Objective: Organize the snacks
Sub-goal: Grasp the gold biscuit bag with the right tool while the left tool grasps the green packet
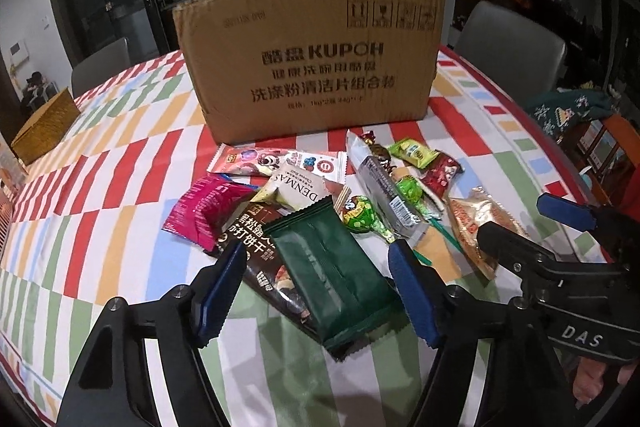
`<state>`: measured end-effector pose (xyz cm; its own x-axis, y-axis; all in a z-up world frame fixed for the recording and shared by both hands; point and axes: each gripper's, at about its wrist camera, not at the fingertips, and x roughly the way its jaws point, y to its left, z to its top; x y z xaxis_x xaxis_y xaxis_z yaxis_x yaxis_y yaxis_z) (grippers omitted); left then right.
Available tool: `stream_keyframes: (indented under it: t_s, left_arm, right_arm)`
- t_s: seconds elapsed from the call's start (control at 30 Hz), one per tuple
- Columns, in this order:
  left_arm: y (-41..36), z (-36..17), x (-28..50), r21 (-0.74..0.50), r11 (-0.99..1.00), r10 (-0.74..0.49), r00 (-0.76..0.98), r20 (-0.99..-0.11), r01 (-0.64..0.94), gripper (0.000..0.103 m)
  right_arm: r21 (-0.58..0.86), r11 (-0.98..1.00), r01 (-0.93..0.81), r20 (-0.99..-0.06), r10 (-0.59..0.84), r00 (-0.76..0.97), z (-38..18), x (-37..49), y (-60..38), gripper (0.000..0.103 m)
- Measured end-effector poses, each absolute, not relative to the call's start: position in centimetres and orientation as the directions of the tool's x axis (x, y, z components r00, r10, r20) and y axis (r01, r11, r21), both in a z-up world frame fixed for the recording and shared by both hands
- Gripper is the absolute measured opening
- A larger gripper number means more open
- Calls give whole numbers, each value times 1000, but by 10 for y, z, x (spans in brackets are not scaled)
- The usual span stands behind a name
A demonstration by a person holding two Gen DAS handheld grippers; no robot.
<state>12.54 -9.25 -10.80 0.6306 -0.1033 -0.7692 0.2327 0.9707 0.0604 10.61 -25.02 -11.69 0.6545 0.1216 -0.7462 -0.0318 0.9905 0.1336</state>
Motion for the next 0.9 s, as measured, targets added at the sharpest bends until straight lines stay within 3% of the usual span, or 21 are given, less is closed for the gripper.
stream_keyframes:
  t_s: [0.27, 0.5, 0.73, 0.8, 0.9]
  left_arm:
    - [-98, -121, 141, 40, 974, -102, 588, -802, 223, 64]
    - [-94, -128, 146, -7, 977, -127, 551, -825, 215, 51]
    - [-82, -124, 144, -55, 979, -158, 552, -819, 198, 43]
    - [-79, -119, 141, -43, 981, -146, 570, -809, 189, 24]
    - [-77, -115, 139, -44, 978, -155, 577, -802, 203, 19]
  right_arm:
    - [168, 985, -47, -772, 162, 614, -128, 119, -252, 78]
    - [201, 977, -64, -785, 200, 587, -134, 124, -247, 58]
    - [190, 979, -70, -775, 193, 601, -127, 119, -240, 52]
    - [187, 980, -73, -768, 192, 611, -122, 116, -237, 52]
    - [186, 979, -80, -758, 194, 623, -115, 112, -233, 52]
